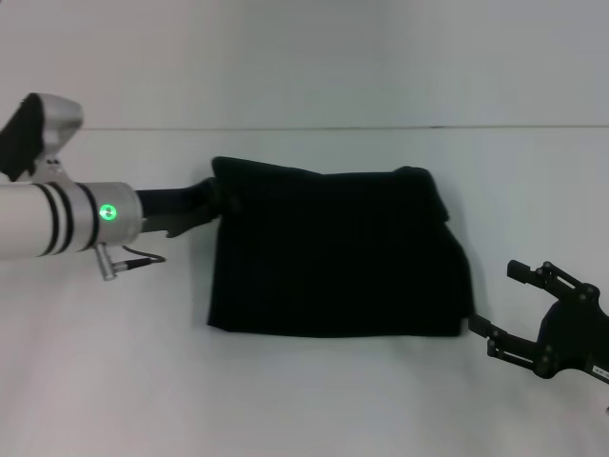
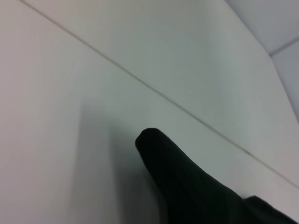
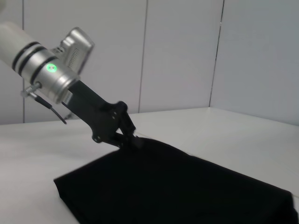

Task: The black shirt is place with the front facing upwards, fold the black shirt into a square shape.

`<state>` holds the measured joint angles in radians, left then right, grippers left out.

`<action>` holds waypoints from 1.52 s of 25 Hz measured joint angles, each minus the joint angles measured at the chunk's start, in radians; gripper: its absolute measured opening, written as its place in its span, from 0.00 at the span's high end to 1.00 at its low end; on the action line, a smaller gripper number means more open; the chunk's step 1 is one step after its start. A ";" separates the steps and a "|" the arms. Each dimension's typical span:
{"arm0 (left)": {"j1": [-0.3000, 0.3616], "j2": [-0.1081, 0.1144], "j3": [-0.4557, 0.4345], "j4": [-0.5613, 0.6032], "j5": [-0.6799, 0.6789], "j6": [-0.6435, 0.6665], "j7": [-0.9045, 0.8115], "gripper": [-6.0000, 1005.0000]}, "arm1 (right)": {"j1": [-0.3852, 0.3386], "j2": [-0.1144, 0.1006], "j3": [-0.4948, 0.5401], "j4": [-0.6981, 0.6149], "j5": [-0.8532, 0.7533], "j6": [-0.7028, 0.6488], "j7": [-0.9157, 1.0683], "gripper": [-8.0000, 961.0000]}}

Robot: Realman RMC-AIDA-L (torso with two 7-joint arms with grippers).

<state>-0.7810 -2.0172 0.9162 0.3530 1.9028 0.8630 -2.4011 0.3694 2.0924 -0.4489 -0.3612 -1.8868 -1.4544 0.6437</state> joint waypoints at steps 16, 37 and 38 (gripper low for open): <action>0.104 0.002 -0.091 0.102 -0.007 0.092 0.164 0.80 | 0.039 0.001 0.038 0.007 0.003 0.021 -0.005 0.07; 0.421 -0.134 -0.261 0.282 0.027 0.657 1.386 0.07 | 0.018 0.002 0.014 0.074 0.018 0.018 -0.059 0.07; 0.428 -0.138 -0.261 0.278 0.033 0.641 1.398 0.07 | 0.011 0.001 0.013 0.078 0.017 0.028 -0.060 0.07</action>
<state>-0.3527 -2.1557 0.6551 0.6306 1.9359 1.5041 -1.0033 0.3806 2.0933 -0.4362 -0.2832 -1.8694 -1.4261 0.5840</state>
